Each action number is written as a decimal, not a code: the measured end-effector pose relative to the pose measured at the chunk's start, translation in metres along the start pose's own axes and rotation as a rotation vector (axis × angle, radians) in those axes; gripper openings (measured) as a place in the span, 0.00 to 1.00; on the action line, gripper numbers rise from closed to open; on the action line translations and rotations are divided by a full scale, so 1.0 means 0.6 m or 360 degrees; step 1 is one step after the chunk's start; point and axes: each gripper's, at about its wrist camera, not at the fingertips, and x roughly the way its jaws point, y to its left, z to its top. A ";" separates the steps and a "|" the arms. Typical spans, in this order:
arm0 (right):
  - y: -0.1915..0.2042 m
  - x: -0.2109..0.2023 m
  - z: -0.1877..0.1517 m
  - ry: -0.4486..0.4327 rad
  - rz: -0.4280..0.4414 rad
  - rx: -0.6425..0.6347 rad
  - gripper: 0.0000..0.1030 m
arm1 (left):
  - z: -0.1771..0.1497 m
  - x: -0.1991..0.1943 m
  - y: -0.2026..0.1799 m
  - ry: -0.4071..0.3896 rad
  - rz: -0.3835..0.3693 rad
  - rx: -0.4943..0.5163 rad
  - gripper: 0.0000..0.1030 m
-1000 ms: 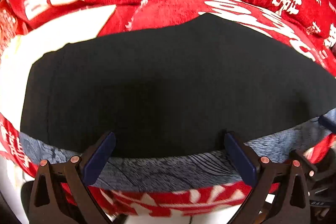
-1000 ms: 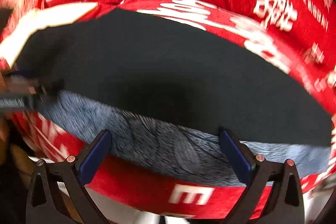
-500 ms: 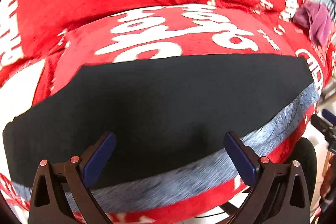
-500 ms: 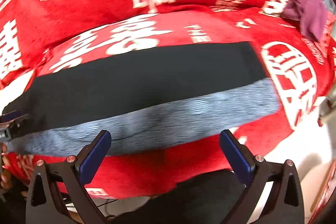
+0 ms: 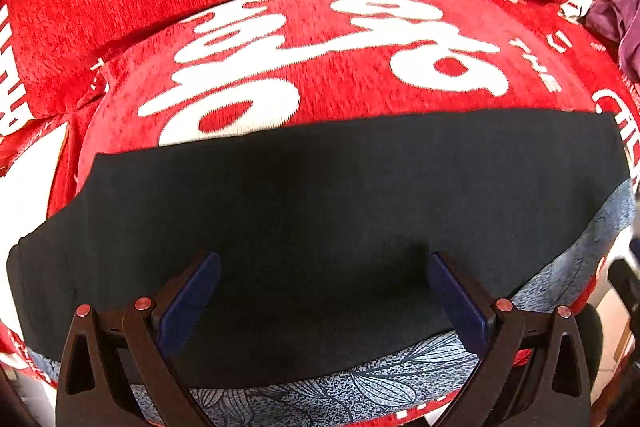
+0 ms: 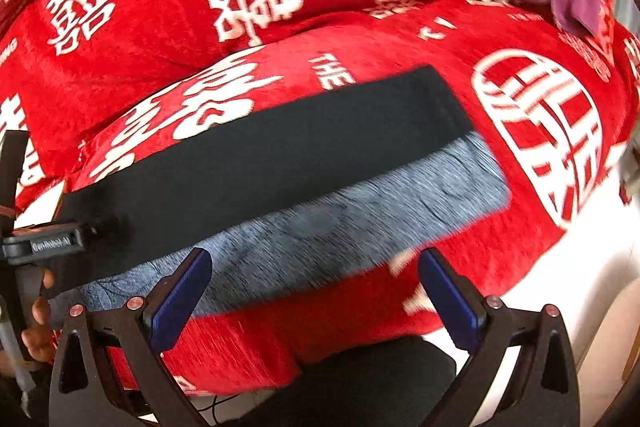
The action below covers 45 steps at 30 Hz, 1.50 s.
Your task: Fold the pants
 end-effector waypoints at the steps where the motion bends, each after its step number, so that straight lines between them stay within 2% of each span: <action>1: 0.015 0.007 0.008 -0.0008 0.0001 -0.0043 1.00 | -0.001 0.004 -0.002 0.0008 0.0015 0.0006 1.00; 5: 0.059 0.051 0.022 0.0037 -0.0003 -0.0197 1.00 | -0.002 0.012 0.000 0.0017 0.0004 -0.0009 1.00; 7: 0.074 0.113 0.020 0.0240 -0.0076 -0.0244 1.00 | -0.002 0.013 0.001 0.0025 -0.0004 -0.0006 1.00; 9: 0.081 0.108 0.022 0.0156 -0.0107 -0.0267 1.00 | -0.002 0.013 0.002 0.0024 -0.0005 0.0001 1.00; 12: 0.078 0.098 0.023 0.0182 -0.0086 -0.0276 1.00 | -0.002 0.013 0.001 0.0020 0.0006 -0.0004 1.00; 14: 0.063 0.079 0.018 0.0153 -0.0070 -0.0246 1.00 | -0.001 0.013 -0.001 0.0021 0.0013 -0.0011 1.00; 17: 0.031 0.054 0.009 0.0124 -0.0129 -0.0204 1.00 | 0.006 0.013 -0.007 0.0022 0.0006 -0.0029 1.00; 21: -0.053 0.021 -0.012 0.0127 -0.0155 0.0008 1.00 | 0.022 0.017 -0.027 0.0018 0.0026 -0.0039 1.00; 24: -0.114 0.017 -0.027 0.0147 -0.0153 0.0169 1.00 | 0.039 0.019 -0.049 0.0034 -0.0020 -0.0019 1.00; 28: -0.162 0.022 -0.043 0.0137 -0.0047 0.0357 1.00 | 0.042 0.024 -0.068 0.0056 0.0014 -0.0025 1.00; 32: -0.183 0.035 -0.050 0.0090 0.0066 0.0450 1.00 | 0.021 0.020 -0.059 0.0080 -0.0029 -0.0080 1.00; 34: -0.196 0.040 -0.056 0.0058 0.0180 0.0504 1.00 | 0.013 0.018 -0.063 0.0067 -0.0018 -0.0064 1.00; 39: -0.209 0.047 -0.056 -0.0050 0.0342 0.0552 0.98 | 0.014 0.020 -0.065 0.0071 0.0004 -0.0100 1.00; 45: -0.234 0.061 -0.042 -0.0162 0.0444 0.0617 0.97 | 0.011 0.019 -0.065 0.0047 0.0021 -0.0120 1.00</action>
